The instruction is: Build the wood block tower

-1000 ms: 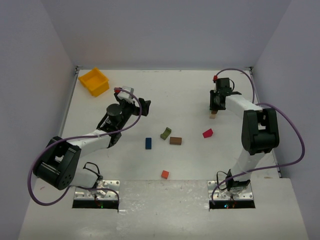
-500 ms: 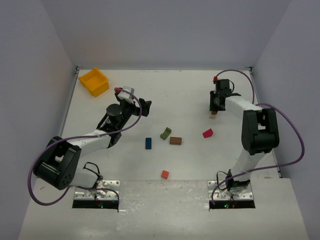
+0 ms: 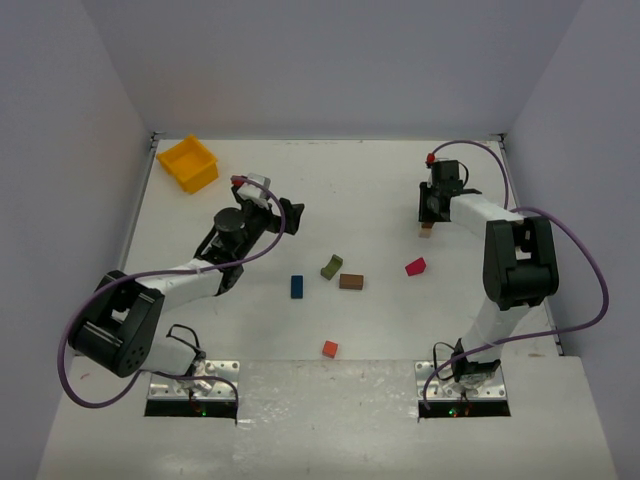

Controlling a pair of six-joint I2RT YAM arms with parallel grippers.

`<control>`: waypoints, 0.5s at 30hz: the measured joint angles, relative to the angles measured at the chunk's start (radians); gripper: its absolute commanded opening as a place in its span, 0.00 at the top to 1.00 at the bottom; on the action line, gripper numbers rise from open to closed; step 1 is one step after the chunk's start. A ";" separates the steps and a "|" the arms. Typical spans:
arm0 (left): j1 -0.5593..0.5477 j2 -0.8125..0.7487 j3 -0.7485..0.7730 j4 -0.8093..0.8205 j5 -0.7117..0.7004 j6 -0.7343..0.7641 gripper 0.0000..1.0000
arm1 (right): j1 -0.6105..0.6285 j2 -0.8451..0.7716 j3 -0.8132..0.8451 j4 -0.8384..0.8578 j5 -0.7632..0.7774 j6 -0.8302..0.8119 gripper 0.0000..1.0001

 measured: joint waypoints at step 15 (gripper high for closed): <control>0.000 0.004 0.000 -0.001 0.005 0.002 0.00 | 0.000 0.000 -0.002 0.005 -0.003 0.003 0.77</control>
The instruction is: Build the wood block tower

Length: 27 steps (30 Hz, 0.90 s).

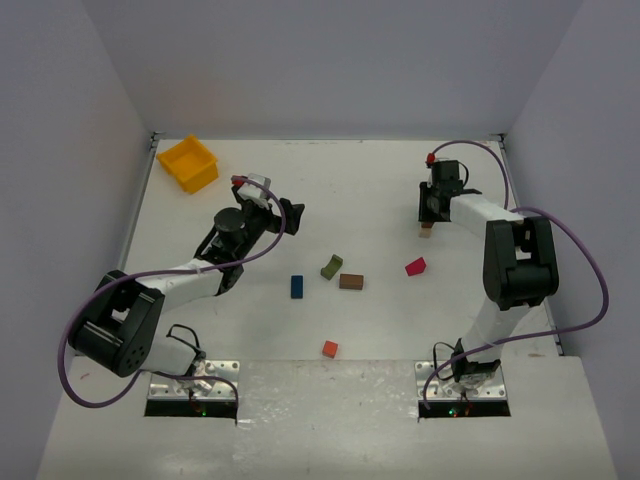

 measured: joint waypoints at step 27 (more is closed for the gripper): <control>0.000 0.000 0.000 0.000 -0.005 0.000 0.00 | 0.000 0.000 0.000 -0.015 -0.002 0.015 0.63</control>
